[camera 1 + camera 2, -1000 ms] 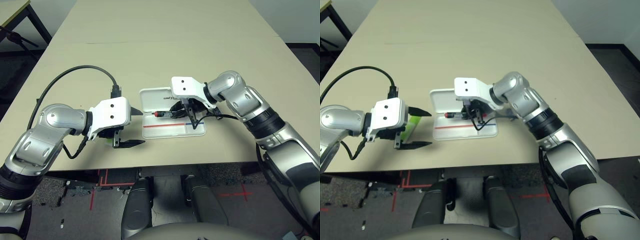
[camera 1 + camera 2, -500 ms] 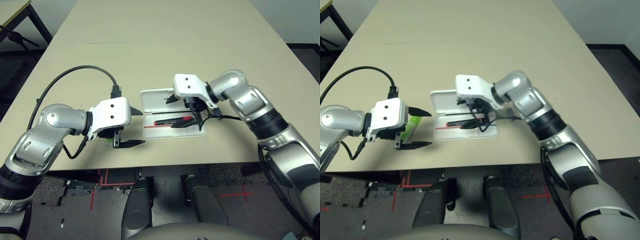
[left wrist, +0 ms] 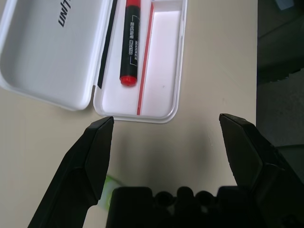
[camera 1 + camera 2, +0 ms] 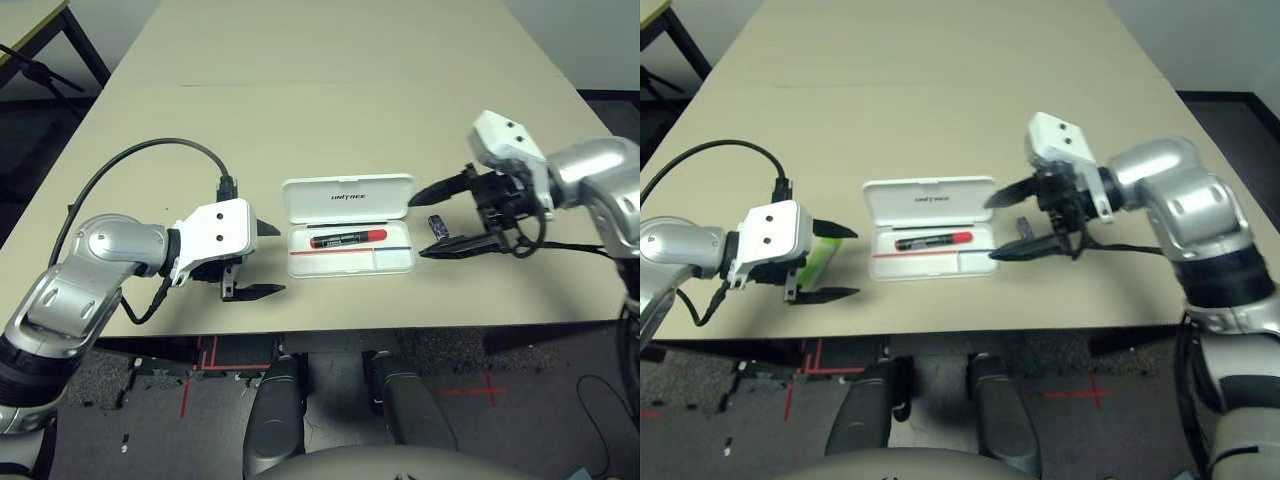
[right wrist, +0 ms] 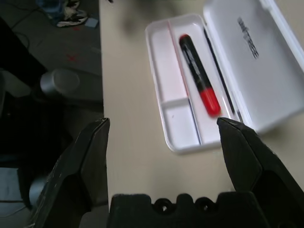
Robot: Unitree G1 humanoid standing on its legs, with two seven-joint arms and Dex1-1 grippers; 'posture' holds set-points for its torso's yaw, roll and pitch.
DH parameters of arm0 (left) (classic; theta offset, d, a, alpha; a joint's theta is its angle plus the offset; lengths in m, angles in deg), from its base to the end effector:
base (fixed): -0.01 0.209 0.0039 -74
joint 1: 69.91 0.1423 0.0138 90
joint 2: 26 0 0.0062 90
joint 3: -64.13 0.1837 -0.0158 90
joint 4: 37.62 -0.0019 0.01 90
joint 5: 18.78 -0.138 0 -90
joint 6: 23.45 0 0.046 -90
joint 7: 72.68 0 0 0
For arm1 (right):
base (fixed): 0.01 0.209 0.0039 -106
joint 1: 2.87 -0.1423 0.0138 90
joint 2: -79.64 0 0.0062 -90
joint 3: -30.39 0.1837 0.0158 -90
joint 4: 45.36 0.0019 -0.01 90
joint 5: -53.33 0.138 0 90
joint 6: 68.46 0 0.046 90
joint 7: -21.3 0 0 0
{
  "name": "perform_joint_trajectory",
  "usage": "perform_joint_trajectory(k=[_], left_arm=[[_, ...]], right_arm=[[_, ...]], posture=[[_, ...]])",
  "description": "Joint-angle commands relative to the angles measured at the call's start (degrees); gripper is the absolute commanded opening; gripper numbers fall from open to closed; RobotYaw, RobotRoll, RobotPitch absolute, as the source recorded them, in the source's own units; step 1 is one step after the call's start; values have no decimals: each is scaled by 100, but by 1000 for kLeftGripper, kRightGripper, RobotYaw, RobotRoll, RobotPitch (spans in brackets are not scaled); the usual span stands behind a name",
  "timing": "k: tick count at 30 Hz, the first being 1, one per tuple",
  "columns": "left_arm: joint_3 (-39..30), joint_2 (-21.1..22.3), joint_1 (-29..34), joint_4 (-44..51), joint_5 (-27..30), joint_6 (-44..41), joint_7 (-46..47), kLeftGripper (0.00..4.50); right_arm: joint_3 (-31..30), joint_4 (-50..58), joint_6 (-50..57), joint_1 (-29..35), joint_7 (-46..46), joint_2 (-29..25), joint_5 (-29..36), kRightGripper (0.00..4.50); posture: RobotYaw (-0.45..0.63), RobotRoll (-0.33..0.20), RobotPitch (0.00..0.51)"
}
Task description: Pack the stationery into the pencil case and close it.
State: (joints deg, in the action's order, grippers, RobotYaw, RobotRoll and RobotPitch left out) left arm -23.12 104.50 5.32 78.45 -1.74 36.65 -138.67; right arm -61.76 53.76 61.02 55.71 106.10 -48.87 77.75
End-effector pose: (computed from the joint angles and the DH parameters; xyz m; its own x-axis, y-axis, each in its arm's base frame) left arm 0.2177 0.2338 0.2047 0.3450 -0.7272 -0.5934 0.9287 0.1730 0.3279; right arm 0.2574 -0.2561 0.2347 0.1332 0.8466 -0.5153 -0.9907 0.1290 -0.0442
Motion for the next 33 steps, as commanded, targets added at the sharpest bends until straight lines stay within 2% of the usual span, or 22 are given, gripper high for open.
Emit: perform_joint_trajectory(k=[1, 5, 11, 14, 20, 24, 28, 33], left_arm=[[-100, 27, 99, -8, 110, 6, 23, 4500], [-145, -30, 101, -48, 155, -98, 107, 4500], [-179, -9, 52, 39, 151, -1108, 715, 4500], [-73, -2, -168, -6, -77, -2113, 1336, 4500], [-280, -662, -767, 169, 374, -4611, 2245, 4500], [-302, -899, -1046, 150, 433, -5506, 2658, 4500], [-237, -1022, -1176, 66, 414, -5883, 2988, 4500], [-42, -1069, -1148, -132, 300, -5757, 3351, 4500]], right_arm=[[328, 266, 43, 308, -94, -216, 262, 4484], [369, 336, 16, 473, -230, -287, 339, 4484], [271, 380, 9, 475, -435, -218, 426, 4484], [184, 305, -61, 444, -474, -194, 395, 4484], [26, 210, -151, 394, -503, -179, 316, 4484], [-20, 211, -148, 385, -518, -184, 335, 4484], [-37, 218, -155, 392, -538, -177, 324, 4484], [-45, 257, -154, 420, -554, -174, 349, 4484]], posture=[[12, 0, 165], [8, 0, 168], [16, 0, 172], [21, 0, 174], [29, 0, 180], [27, 0, 179], [24, 0, 179], [15, 0, 177]])
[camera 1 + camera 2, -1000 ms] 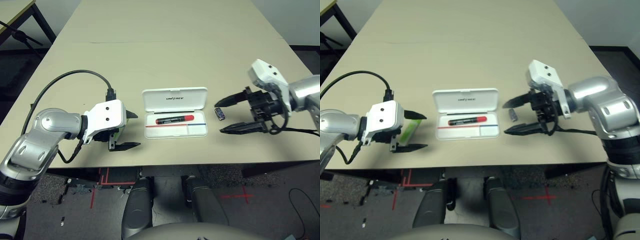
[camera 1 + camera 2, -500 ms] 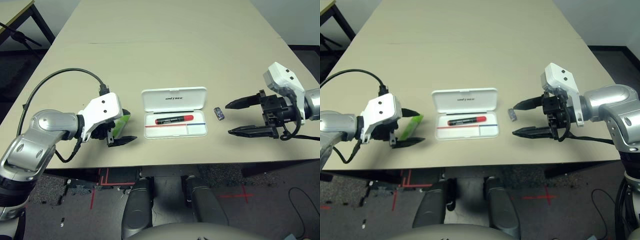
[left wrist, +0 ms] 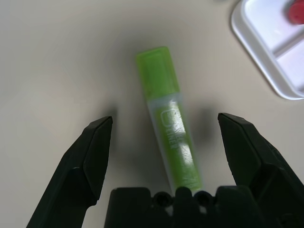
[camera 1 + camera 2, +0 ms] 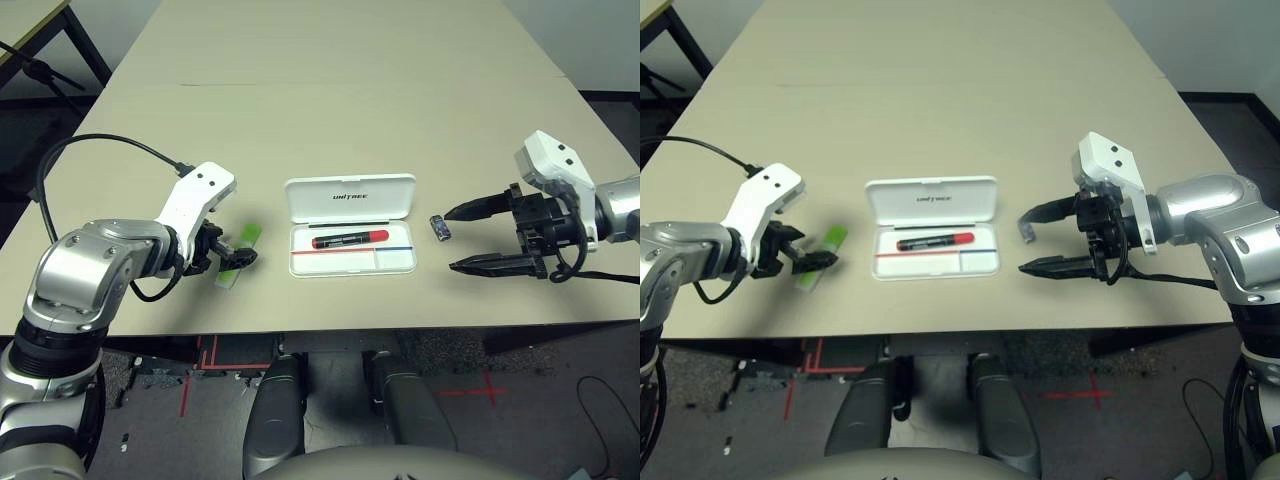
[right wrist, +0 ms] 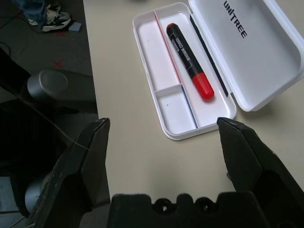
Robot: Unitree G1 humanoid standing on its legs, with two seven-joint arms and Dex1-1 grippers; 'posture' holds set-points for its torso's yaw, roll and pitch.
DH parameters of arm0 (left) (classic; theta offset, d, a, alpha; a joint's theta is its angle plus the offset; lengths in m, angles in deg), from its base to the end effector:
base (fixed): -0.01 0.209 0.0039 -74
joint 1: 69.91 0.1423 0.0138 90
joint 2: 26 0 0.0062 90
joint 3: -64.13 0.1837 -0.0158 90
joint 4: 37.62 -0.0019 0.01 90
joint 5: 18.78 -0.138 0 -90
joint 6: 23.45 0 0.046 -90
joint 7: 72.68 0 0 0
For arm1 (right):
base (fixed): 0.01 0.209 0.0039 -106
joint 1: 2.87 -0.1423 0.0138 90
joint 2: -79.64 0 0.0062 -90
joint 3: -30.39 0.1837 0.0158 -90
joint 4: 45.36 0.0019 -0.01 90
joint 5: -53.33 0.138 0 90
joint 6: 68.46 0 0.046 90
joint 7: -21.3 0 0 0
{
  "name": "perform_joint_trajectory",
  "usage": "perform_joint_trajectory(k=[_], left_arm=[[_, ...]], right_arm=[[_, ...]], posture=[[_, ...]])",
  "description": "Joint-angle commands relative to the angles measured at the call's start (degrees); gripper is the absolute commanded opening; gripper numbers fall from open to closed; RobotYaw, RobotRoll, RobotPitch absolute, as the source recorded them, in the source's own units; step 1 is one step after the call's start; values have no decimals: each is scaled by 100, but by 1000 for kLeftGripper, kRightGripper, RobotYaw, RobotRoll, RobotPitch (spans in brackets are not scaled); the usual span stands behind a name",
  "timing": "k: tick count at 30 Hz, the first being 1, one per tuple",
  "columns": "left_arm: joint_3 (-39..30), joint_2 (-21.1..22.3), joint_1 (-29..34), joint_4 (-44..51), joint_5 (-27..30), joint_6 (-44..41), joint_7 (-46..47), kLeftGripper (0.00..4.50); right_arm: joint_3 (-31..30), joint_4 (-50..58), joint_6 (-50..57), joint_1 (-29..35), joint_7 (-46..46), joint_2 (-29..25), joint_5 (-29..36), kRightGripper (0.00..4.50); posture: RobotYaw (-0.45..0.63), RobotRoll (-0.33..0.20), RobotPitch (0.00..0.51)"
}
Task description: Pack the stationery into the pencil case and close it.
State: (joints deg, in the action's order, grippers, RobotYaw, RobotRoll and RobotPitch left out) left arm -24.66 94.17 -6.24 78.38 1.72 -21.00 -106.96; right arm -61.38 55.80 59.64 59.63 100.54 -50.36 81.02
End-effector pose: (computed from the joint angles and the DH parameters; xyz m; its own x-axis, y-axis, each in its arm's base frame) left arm 0.2253 0.2304 0.1957 0.6151 -0.2643 -0.7428 0.5017 0.8580 0.1103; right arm 0.2501 -0.2577 0.2260 0.1831 0.8449 -0.5026 -0.9823 0.1774 -0.0596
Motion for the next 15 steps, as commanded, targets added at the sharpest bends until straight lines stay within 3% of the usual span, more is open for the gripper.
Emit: perform_joint_trajectory(k=[1, 15], left_arm=[[120, -67, 12, -156, -39, 24, 224, 4500], [267, -329, 223, -340, 19, 182, 592, 4500]], right_arm=[[-80, 56, -17, 32, -1, -24, 28, 4484], [-83, 46, -70, 40, -37, -45, -20, 4484]], posture=[[15, 0, 177], [2, 0, 172]])
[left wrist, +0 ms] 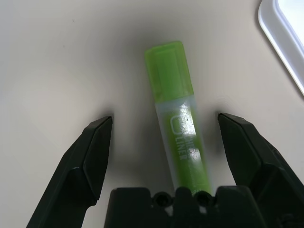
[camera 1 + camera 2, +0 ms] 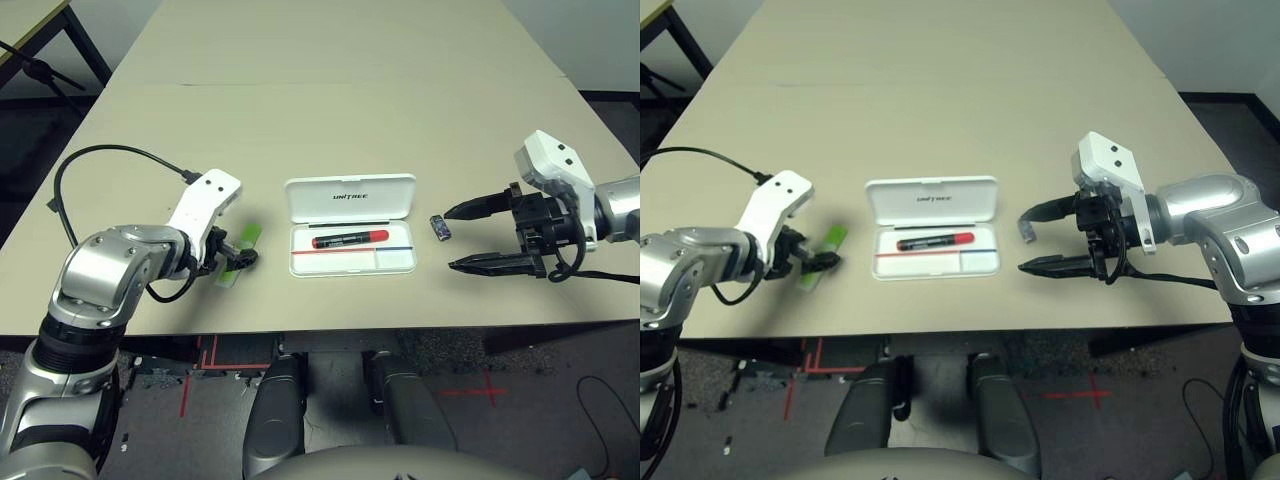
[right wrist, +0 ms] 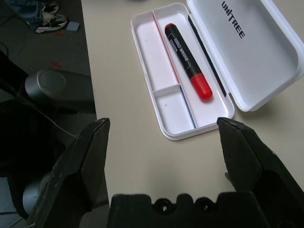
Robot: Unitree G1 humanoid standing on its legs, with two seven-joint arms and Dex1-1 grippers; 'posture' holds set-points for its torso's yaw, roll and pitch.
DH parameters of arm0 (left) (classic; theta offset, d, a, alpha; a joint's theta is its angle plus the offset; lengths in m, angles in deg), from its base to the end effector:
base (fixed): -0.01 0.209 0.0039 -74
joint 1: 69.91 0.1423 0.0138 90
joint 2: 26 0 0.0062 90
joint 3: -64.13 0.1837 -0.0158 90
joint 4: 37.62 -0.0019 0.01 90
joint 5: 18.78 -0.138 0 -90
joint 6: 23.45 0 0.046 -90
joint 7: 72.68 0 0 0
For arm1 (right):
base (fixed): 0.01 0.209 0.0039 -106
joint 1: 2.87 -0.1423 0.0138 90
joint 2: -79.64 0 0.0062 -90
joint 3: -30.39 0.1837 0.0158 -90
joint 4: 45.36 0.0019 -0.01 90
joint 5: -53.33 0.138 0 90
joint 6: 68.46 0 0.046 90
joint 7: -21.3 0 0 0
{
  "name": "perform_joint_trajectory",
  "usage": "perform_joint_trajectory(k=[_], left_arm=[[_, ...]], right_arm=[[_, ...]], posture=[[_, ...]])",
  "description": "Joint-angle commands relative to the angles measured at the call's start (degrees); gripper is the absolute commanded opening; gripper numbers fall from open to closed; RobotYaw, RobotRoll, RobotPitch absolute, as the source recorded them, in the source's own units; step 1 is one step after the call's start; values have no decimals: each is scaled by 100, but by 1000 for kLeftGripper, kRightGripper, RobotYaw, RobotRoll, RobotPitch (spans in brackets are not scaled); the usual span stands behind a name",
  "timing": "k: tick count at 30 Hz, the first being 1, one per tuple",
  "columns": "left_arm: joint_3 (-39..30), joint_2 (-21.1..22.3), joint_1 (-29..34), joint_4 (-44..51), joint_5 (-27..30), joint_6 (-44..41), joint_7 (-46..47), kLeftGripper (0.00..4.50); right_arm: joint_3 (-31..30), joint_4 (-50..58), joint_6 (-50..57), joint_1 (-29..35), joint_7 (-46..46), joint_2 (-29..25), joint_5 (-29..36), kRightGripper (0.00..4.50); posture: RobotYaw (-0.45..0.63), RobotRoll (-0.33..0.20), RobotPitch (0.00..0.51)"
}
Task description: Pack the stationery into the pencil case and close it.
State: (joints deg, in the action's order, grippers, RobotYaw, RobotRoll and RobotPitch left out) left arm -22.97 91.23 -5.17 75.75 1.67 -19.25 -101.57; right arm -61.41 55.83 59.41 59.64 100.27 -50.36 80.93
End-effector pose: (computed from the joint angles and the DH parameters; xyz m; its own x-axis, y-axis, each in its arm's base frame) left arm 0.2297 0.2252 0.1797 0.6185 -0.2277 -0.7521 0.4653 0.8774 0.1171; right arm 0.2501 -0.2575 0.2261 0.1880 0.8436 -0.5030 -0.9816 0.1795 -0.0658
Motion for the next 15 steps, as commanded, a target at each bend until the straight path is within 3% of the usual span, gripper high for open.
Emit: perform_joint_trajectory(k=[1, 2, 5, 12, 15], left_arm=[[110, -36, 133, -80, 25, 17, 62, 4500], [137, -21, 148, -80, 25, 30, 66, 4500], [217, 37, 204, -56, 36, 102, 41, 3881], [329, 190, 273, 24, 125, 214, -56, 1264], [576, 494, 308, 47, 52, 556, -181, 1071]], right_arm=[[-85, 41, -55, 38, -15, -39, -18, 4484], [-88, 39, -61, 36, -18, -34, -24, 4484], [-95, 28, -86, 28, -23, -26, -38, 4500], [-119, 0, -123, 20, -38, -11, -65, 4500], [-131, -7, -129, 20, -33, -10, -81, 4500]], posture=[[1, 0, 168], [1, 0, 168], [1, 0, 168], [1, 0, 167], [1, 0, 168]])
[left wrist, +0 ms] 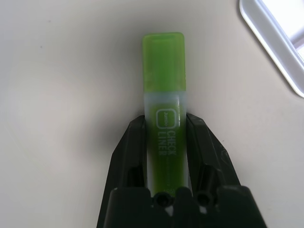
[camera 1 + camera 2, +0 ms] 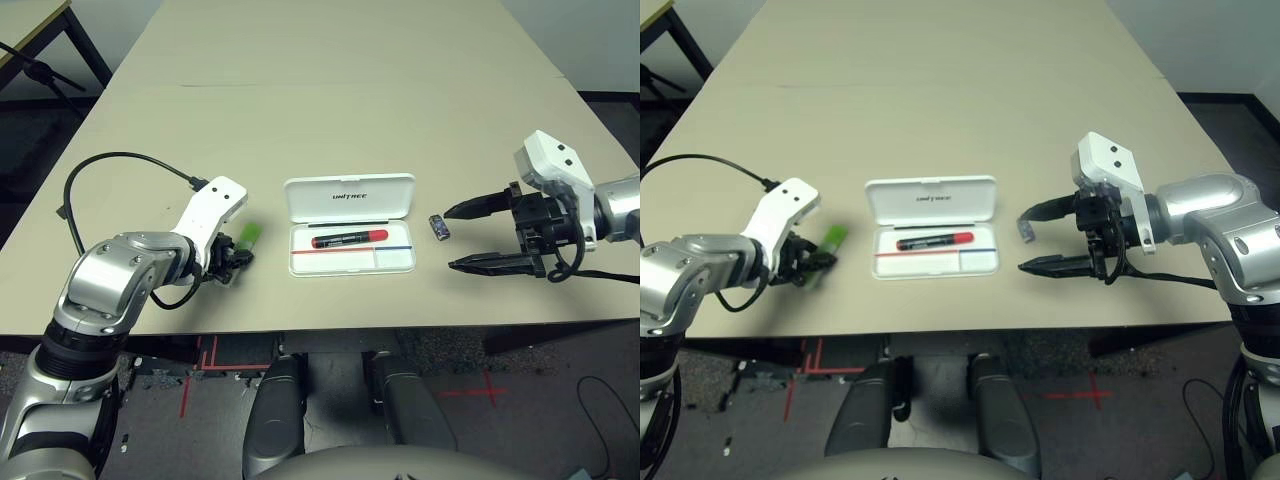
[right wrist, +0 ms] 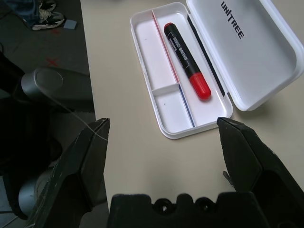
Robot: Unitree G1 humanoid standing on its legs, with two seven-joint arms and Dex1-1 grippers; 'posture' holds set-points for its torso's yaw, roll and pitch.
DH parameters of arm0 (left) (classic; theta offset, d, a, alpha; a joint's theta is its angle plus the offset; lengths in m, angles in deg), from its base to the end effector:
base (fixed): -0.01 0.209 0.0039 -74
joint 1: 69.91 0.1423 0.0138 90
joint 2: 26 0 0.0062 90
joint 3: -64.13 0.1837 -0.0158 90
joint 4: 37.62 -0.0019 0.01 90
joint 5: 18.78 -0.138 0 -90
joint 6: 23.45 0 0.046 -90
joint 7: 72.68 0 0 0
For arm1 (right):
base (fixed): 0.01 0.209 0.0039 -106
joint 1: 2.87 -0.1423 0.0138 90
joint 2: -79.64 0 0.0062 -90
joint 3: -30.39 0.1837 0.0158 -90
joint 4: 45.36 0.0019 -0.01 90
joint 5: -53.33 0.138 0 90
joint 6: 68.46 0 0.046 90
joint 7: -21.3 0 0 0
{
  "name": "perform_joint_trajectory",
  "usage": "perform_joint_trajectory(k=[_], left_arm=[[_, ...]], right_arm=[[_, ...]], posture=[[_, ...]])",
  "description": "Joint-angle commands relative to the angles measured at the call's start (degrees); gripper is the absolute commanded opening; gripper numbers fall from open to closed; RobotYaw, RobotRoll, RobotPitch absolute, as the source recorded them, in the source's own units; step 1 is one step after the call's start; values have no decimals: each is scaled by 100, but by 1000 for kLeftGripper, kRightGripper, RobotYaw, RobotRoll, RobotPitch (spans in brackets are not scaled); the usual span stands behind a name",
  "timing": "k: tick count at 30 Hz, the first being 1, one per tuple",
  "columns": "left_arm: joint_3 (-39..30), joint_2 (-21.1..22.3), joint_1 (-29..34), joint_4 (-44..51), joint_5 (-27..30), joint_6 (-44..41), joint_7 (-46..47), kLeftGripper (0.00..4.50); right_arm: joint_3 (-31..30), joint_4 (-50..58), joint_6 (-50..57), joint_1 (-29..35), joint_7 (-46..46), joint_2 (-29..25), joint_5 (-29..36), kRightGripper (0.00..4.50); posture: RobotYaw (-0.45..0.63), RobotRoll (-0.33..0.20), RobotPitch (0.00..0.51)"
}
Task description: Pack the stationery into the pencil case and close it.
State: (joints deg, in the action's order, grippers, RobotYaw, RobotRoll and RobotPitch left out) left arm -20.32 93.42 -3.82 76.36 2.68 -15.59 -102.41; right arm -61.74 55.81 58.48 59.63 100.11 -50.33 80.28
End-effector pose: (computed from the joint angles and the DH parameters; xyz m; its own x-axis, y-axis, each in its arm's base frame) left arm 0.2279 0.2235 0.1754 0.6024 -0.2500 -0.7580 0.5216 0.8422 0.1368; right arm 0.2504 -0.2567 0.2259 0.1926 0.8388 -0.5093 -0.9810 0.1758 -0.0815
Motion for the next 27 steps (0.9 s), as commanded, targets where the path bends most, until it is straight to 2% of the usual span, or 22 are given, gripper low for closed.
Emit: perform_joint_trajectory(k=[1, 7, 12, 18, 22, 27], left_arm=[[444, 456, 198, -30, -134, 419, -168, 1071], [783, 1363, 241, -163, -443, 1967, -862, 1071], [669, 1644, 168, -92, -380, 3034, -1683, 1071], [694, 1695, -12, 152, -308, 3678, -2504, 1071], [903, 1651, -196, 211, -506, 4151, -2930, 1071], [1306, 1346, -649, 221, -816, 4319, -3112, 1071]], right_arm=[[-102, -8, -36, 21, -17, -13, -22, 4500], [-119, -35, -59, 41, -23, -20, -48, 4500], [-171, -116, -140, 43, -20, -44, -130, 4500], [-237, -236, -250, 12, -5, -49, -239, 4500], [-263, -292, -304, -5, 0, -24, -307, 4500], [-284, -295, -328, 2, -16, -1, -362, 4500]], posture=[[1, 0, 168], [2, 0, 170], [3, 0, 173], [3, 0, 173], [-3, 0, 173], [-3, 0, 174]])
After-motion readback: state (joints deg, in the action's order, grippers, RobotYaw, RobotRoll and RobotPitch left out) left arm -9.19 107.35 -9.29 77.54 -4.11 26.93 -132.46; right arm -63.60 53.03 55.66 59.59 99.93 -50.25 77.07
